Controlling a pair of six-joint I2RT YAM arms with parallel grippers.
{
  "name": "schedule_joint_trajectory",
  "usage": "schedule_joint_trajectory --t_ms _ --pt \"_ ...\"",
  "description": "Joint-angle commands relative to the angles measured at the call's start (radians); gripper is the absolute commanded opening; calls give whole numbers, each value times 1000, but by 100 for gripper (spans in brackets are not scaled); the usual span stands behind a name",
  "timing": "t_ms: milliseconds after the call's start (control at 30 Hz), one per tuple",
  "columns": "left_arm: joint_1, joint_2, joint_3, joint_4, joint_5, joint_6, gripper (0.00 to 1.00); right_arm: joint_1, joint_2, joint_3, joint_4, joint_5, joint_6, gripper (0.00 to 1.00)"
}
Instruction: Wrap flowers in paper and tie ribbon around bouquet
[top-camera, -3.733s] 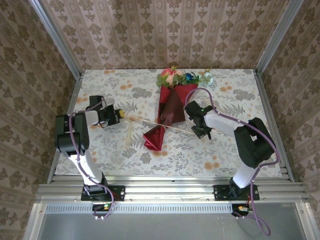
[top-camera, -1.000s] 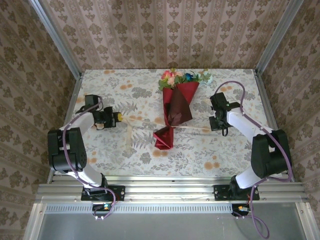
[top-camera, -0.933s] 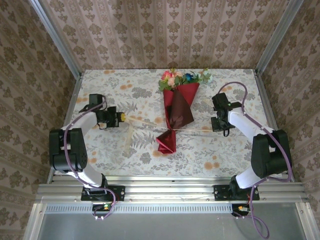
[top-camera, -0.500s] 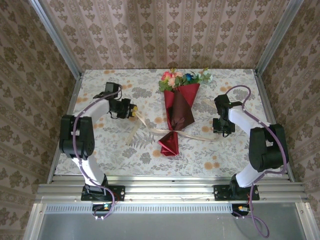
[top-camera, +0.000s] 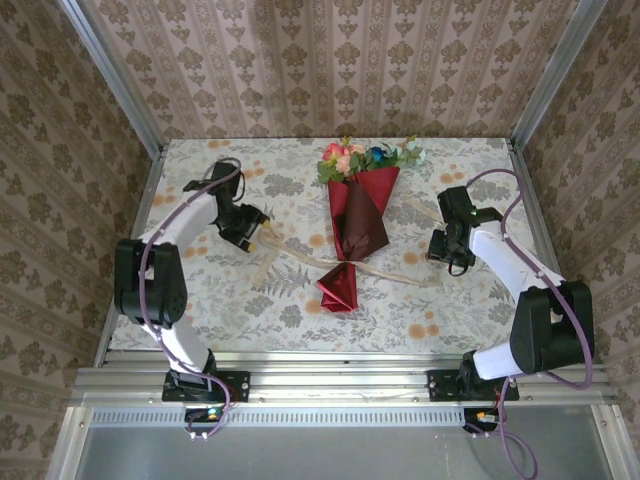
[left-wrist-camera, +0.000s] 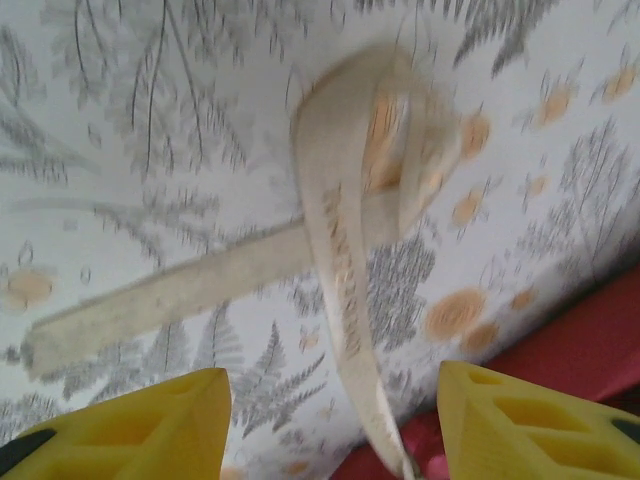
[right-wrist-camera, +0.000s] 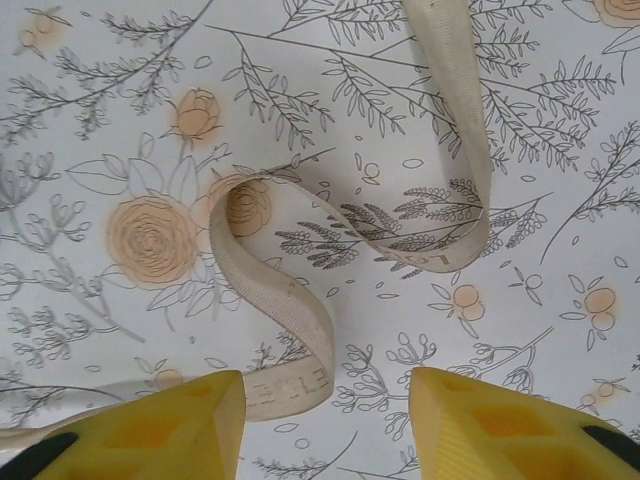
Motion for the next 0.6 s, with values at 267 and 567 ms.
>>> schedule_joint_trajectory --t_ms 267,567 --pt "-111 154 69 11 -27 -123 45 24 -25 -8 -9 -75 54 47" --pt "-137 290 150 -11 -63 -178 42 37 -61 -33 -10 -77 68 47"
